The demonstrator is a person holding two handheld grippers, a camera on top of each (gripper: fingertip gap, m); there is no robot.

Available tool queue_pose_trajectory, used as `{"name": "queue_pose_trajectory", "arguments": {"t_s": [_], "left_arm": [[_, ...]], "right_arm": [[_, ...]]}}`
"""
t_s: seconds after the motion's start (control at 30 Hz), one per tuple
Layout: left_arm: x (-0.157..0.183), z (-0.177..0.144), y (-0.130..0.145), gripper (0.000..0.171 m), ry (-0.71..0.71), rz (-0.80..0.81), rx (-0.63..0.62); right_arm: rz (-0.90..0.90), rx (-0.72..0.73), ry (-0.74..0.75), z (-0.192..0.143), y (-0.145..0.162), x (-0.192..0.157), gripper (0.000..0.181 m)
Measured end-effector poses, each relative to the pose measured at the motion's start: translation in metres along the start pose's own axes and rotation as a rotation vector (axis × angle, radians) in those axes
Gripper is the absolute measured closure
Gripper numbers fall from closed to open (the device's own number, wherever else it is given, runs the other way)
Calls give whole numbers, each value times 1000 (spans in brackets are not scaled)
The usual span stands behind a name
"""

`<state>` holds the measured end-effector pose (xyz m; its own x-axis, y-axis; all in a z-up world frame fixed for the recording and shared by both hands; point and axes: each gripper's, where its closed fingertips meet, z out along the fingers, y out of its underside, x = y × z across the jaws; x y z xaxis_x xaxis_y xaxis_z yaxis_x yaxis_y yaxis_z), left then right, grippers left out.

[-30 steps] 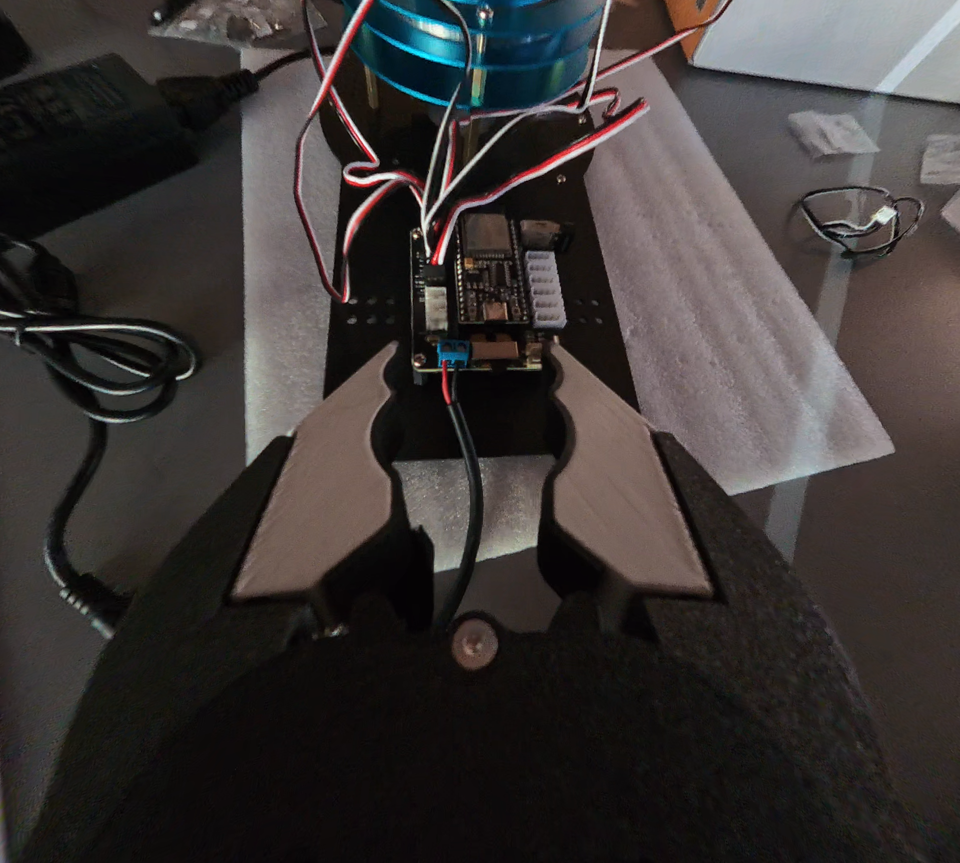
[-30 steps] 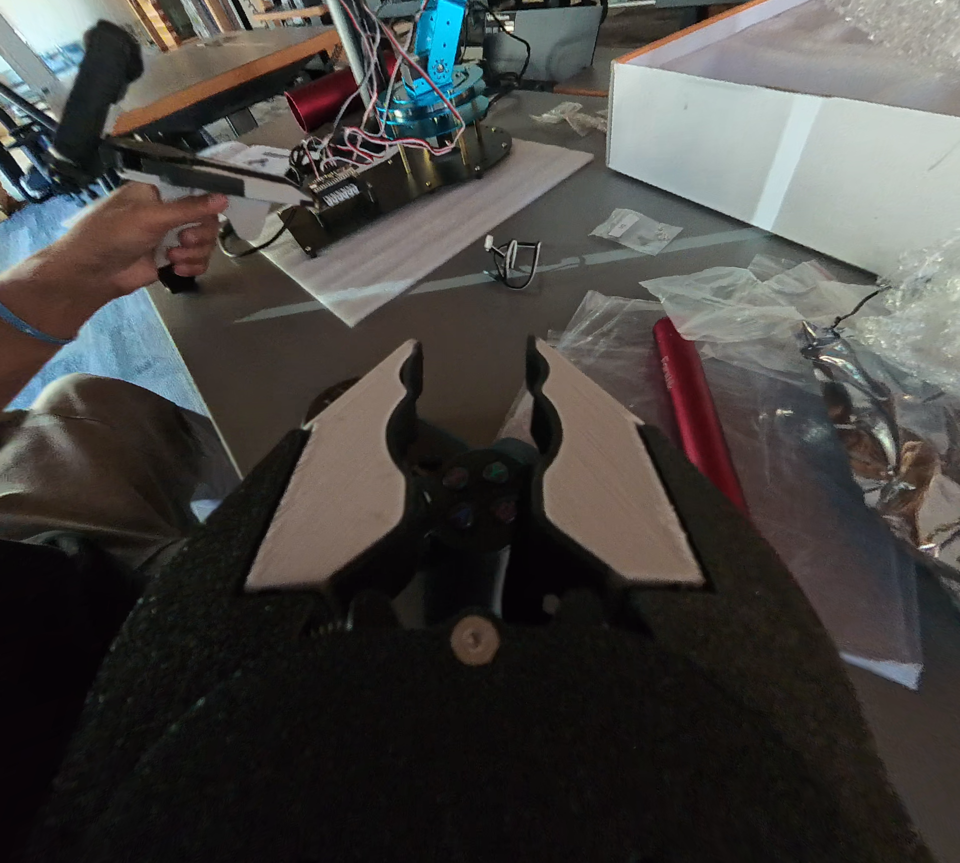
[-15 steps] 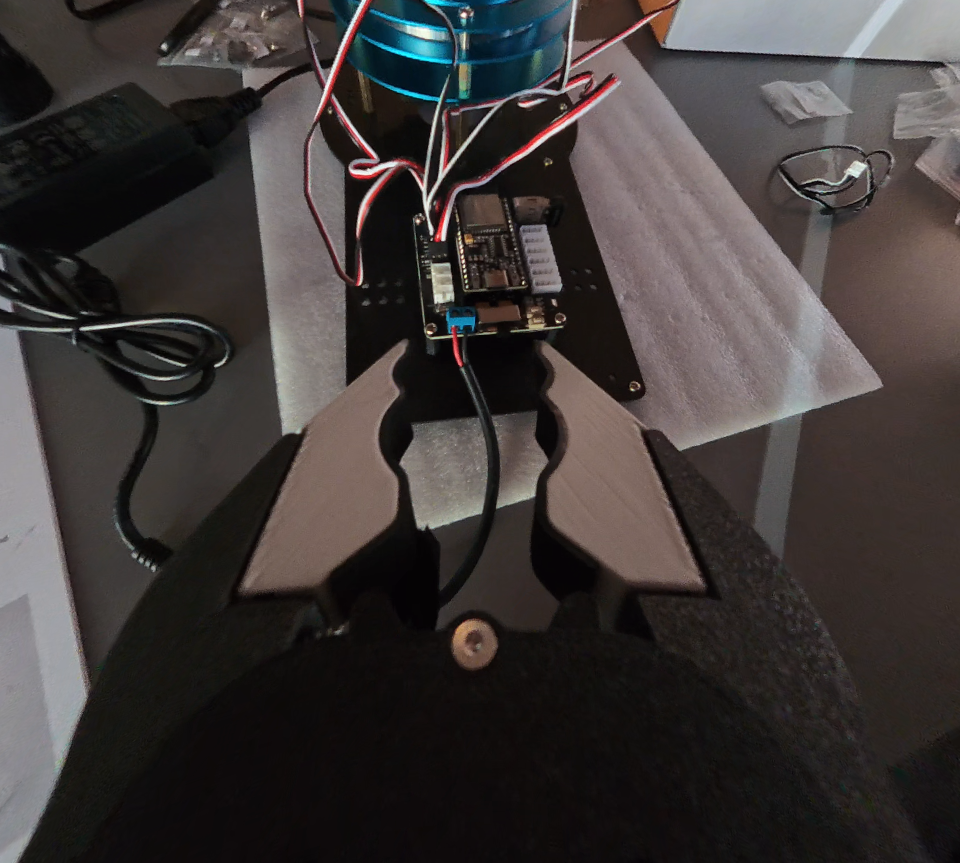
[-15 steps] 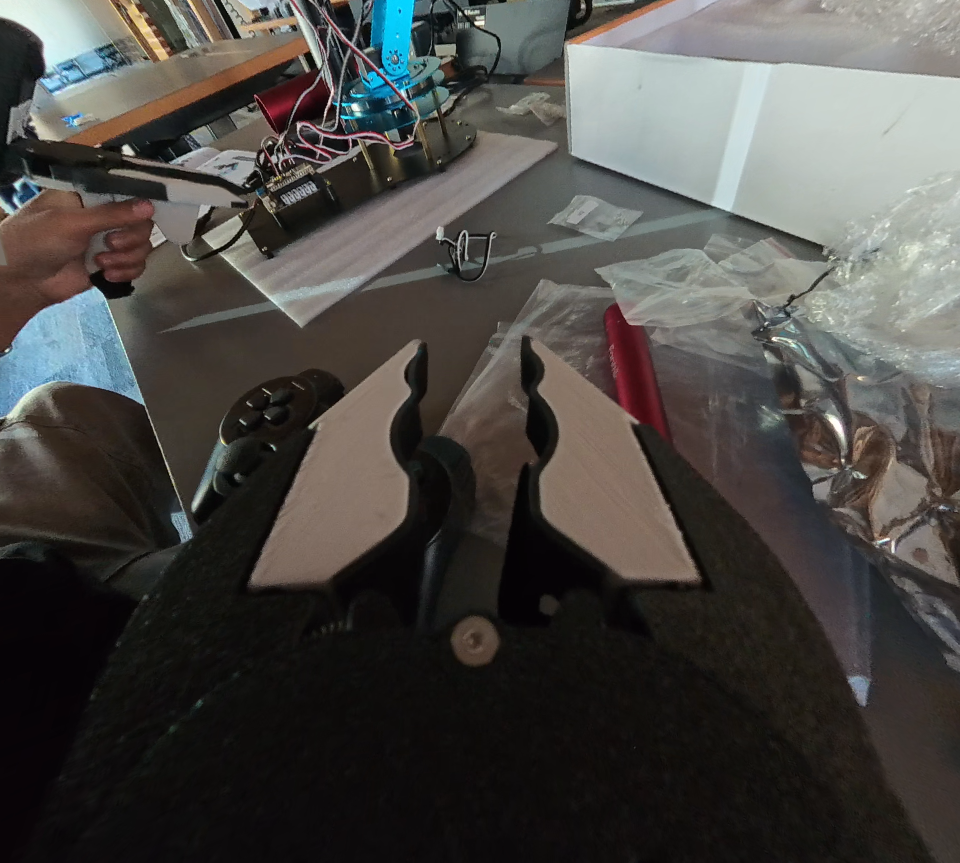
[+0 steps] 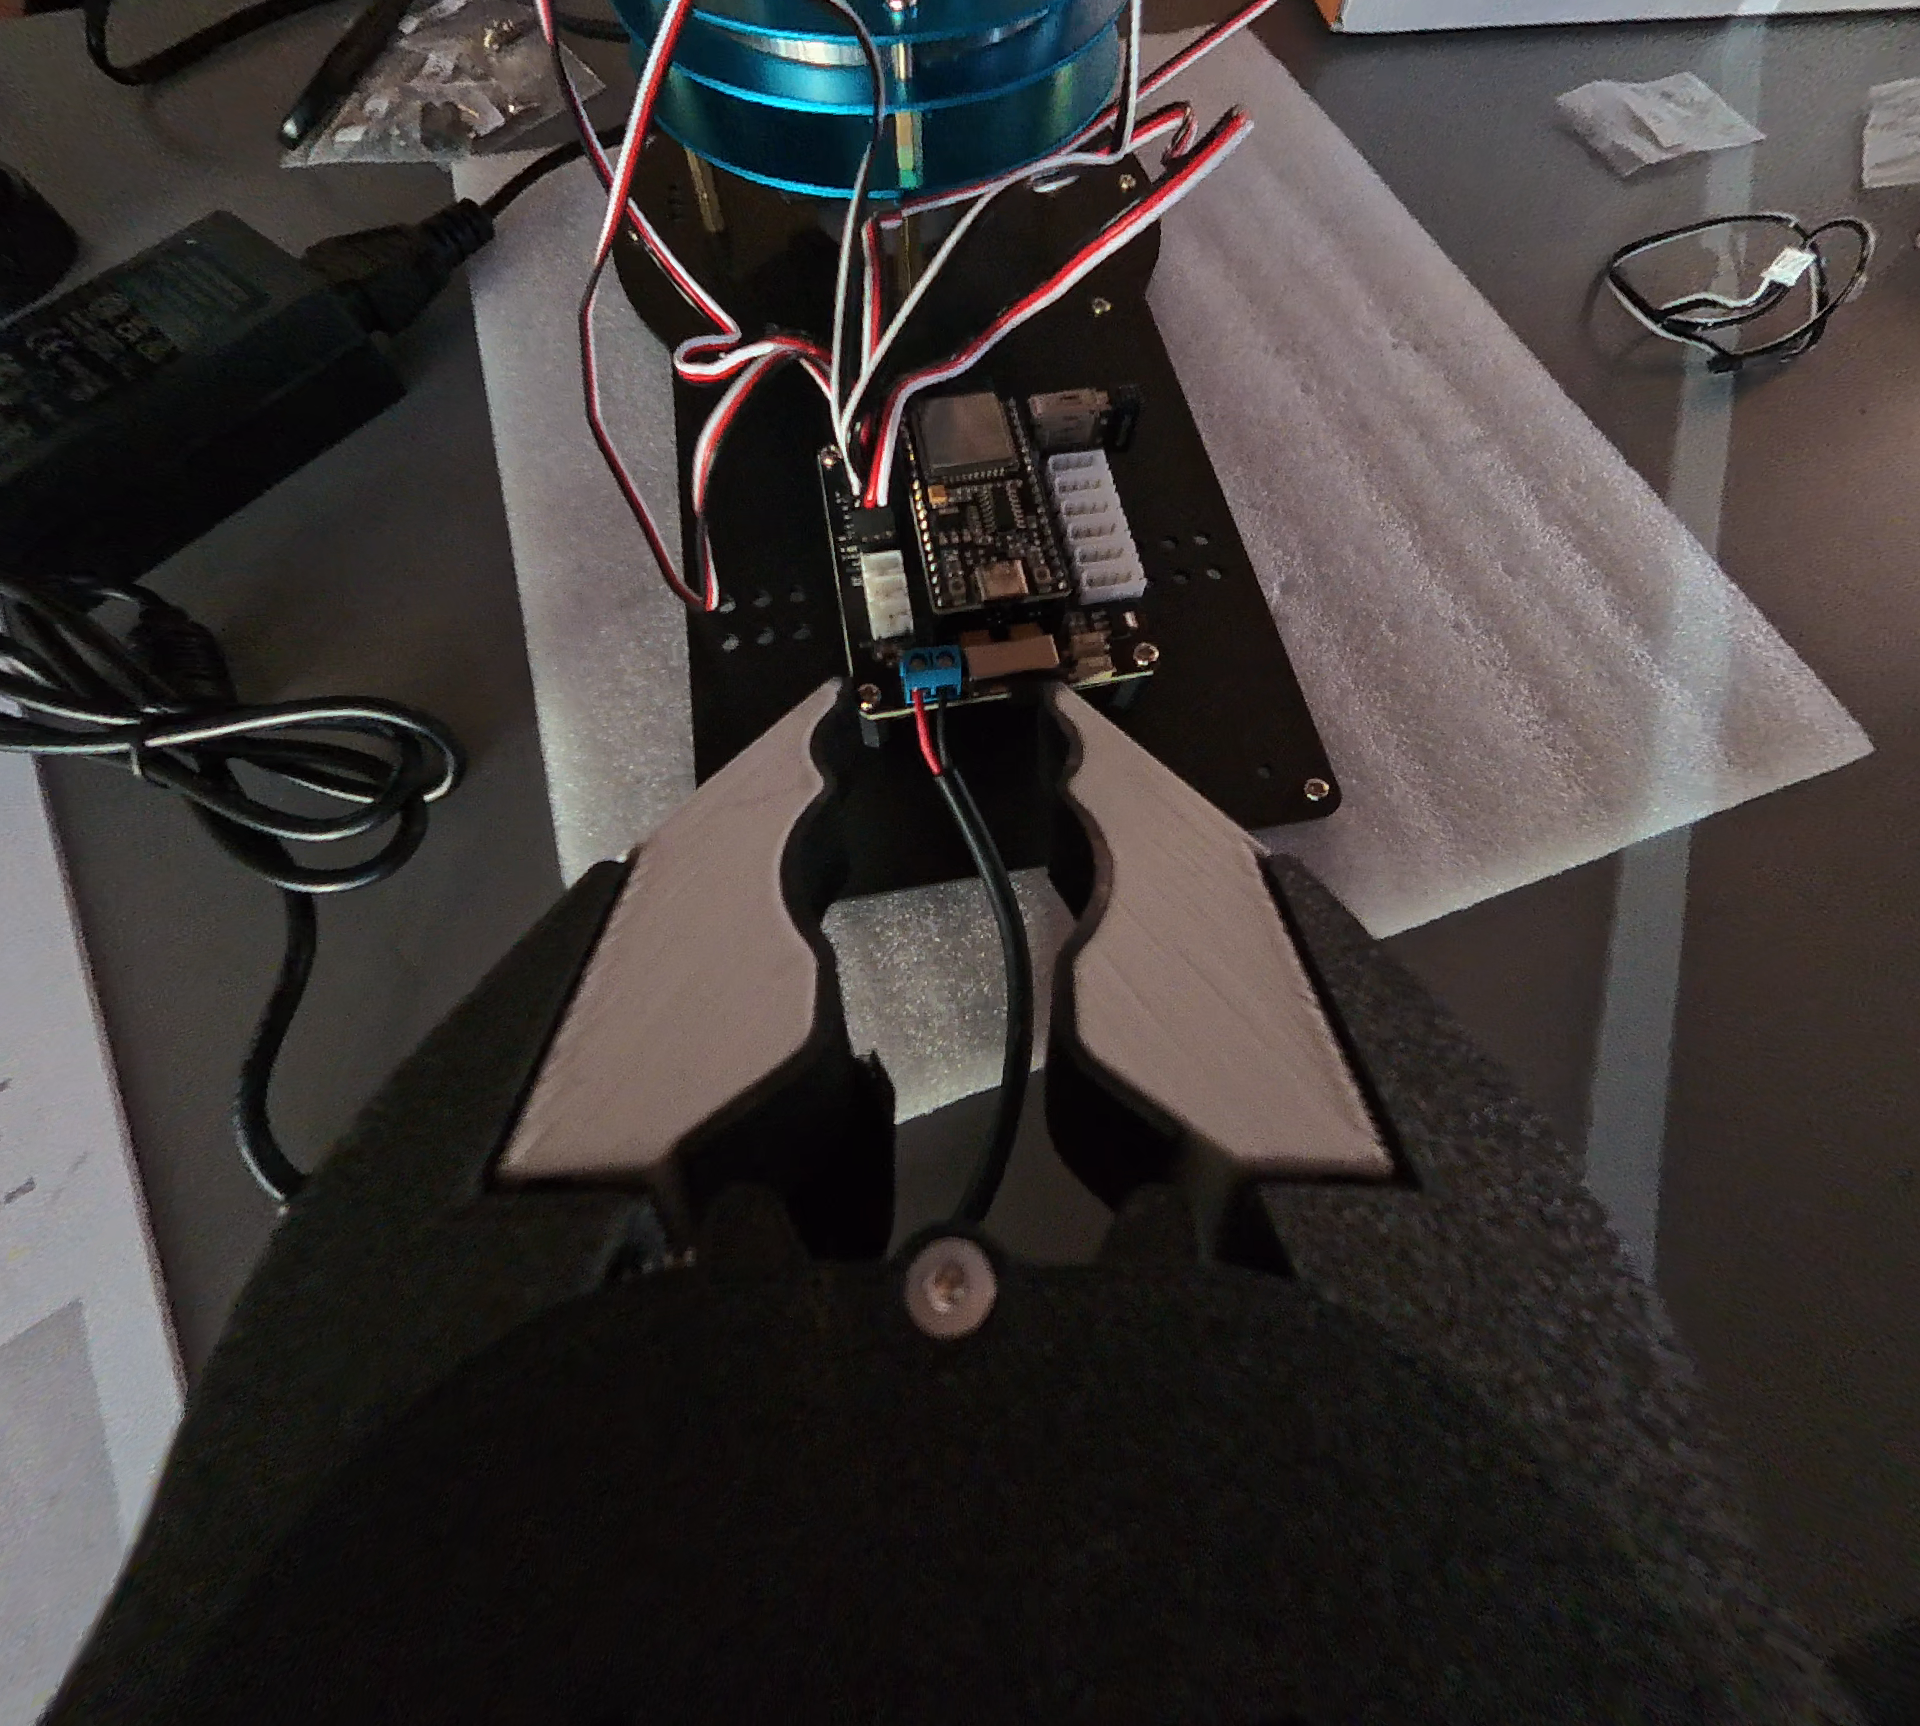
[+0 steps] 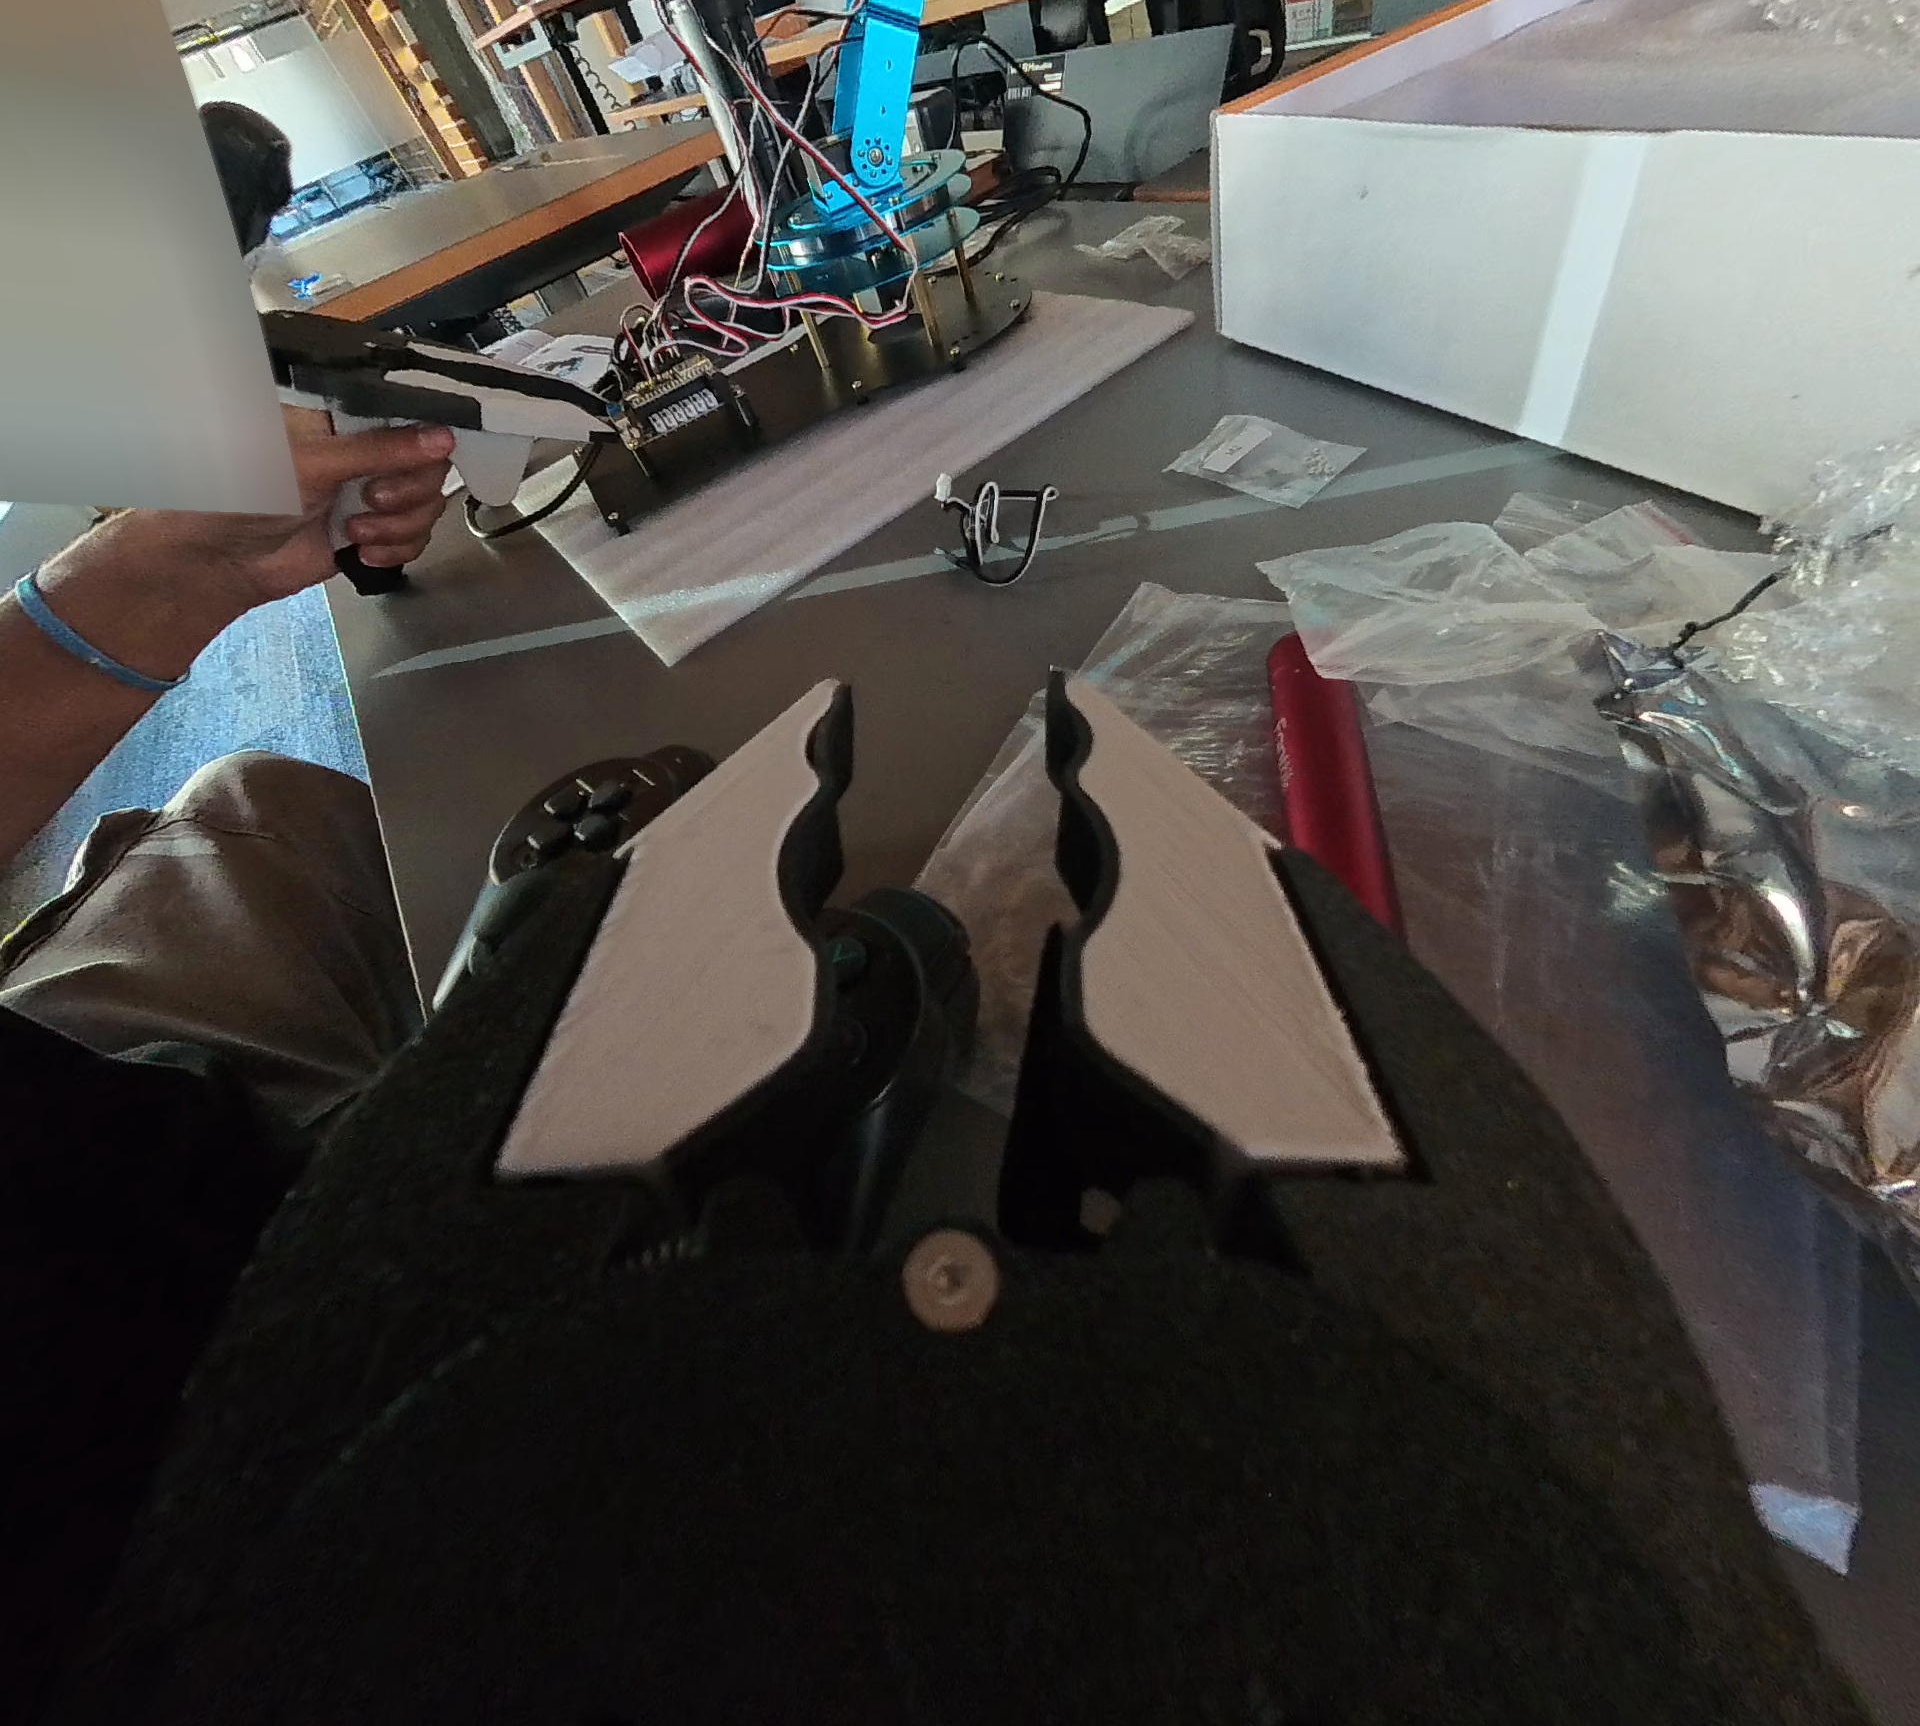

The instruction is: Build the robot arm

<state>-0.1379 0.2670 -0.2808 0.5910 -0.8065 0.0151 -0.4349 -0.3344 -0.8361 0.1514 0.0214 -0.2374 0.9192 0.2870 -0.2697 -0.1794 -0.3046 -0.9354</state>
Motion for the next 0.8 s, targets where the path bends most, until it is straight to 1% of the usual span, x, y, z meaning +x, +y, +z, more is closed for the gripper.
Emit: {"name": "queue_pose_trajectory", "arguments": {"t_s": [0.13,0.17,0.37,0.4,0.43,0.47,0.5,0.6,0.67,0.73,0.8], "left_arm": [[0,0,0,140,1,1,-4],[-1,0,0,142,-1,-4,-5],[-1,0,0,142,-13,8,-7],[-1,-1,1,141,-8,7,-8],[1,-5,3,131,0,-2,-14],[3,-13,6,109,5,-23,-26],[8,-26,8,96,15,-49,-23],[30,-86,10,102,9,-146,107],[53,-120,21,102,12,-212,167],[77,-145,35,102,6,-227,194],[95,-166,49,102,-42,-215,209]], "right_arm": [[-7,-8,-5,1,1,-2,145],[-11,-11,-6,1,2,-2,145],[-15,-13,-11,2,2,-4,145],[-14,-13,-11,2,2,-4,145],[-16,-11,-11,2,2,-4,146],[-20,-6,-11,1,1,-5,146],[-26,2,-12,0,0,-5,146],[-42,34,-19,-3,-4,-8,146],[-55,59,-33,-6,-8,-13,146],[-84,96,-36,-13,-13,-22,146],[-95,100,-51,-24,-16,-41,145]]}}
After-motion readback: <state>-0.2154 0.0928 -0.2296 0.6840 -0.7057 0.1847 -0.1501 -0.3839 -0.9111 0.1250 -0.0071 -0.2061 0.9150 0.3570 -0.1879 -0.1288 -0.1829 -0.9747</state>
